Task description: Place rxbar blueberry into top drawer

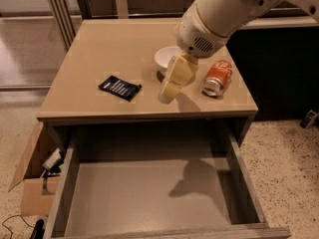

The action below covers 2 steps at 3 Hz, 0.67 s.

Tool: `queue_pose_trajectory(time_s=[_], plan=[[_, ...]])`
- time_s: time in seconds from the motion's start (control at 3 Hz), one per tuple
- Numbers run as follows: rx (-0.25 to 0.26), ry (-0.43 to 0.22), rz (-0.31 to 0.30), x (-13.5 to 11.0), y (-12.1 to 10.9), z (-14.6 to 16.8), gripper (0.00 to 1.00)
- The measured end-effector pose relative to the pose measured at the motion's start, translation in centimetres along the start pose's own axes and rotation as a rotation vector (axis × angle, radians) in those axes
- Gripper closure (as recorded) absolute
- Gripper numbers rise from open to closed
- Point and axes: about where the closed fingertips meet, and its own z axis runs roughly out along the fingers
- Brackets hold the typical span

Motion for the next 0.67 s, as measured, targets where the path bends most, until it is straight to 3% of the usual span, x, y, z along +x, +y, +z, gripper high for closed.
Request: queue_pose_trajectory(time_s=[0.33, 0.67], plan=[[0.035, -0.034, 0.067, -0.69, 0.23, 1.69, 0.0], [0.032, -0.033, 0.054, -0.9, 0.25, 1.39, 0.0]])
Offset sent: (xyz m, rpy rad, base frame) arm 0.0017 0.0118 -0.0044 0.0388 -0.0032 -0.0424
